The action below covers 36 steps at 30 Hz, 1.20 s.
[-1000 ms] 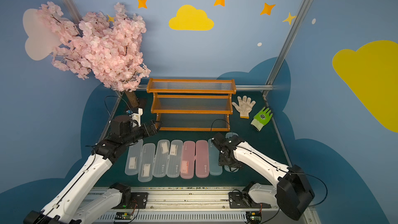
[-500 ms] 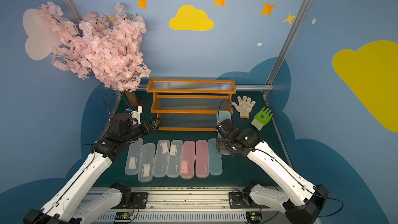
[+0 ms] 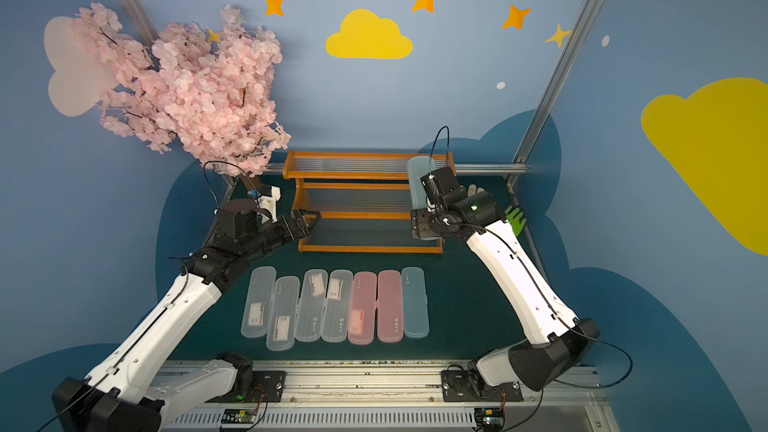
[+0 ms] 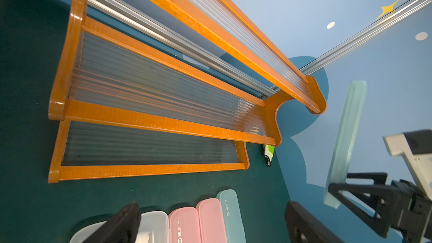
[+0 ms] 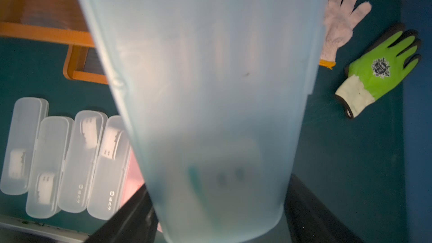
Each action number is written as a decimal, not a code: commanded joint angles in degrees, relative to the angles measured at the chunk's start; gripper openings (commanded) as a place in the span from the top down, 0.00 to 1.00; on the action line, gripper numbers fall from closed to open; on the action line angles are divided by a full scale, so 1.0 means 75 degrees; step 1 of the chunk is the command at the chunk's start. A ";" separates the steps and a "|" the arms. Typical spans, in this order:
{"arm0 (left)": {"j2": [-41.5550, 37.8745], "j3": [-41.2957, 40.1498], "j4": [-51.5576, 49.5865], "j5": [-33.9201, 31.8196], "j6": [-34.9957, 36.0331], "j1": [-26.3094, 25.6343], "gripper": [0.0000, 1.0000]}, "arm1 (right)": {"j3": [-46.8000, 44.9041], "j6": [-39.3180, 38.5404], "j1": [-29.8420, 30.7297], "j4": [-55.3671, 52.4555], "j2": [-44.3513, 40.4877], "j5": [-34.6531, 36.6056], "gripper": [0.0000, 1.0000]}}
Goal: Place the pencil cases on the shelf according to color
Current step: Place the pencil case on the shelf.
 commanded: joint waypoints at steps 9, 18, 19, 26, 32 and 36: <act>0.0271 0.0494 -0.0080 -0.0042 0.0015 -0.0087 0.00 | 0.3955 -0.0534 -0.0843 -0.0949 0.2792 -0.1038 0.36; 0.0227 0.0452 -0.0087 0.0024 0.0012 -0.0089 0.00 | 0.5085 -0.0343 -0.0993 -0.1849 0.3515 -0.0979 0.31; 0.0222 0.0454 -0.0095 0.0032 0.0012 -0.0091 0.00 | 0.5079 -0.0319 -0.1029 -0.1880 0.3514 -0.1001 0.30; 0.0226 0.0501 -0.0154 0.0079 0.0029 -0.0084 0.00 | 0.5258 -0.0300 -0.1170 -0.2013 0.3570 -0.1179 0.25; 0.0235 0.0454 -0.0171 0.0109 0.0024 -0.0084 0.00 | 0.5723 -0.0278 -0.1243 -0.2144 0.3796 -0.1271 0.24; 0.0245 0.0454 -0.0200 0.0118 0.0008 -0.0089 0.00 | 0.6139 -0.0285 -0.1276 -0.2336 0.4082 -0.1259 0.24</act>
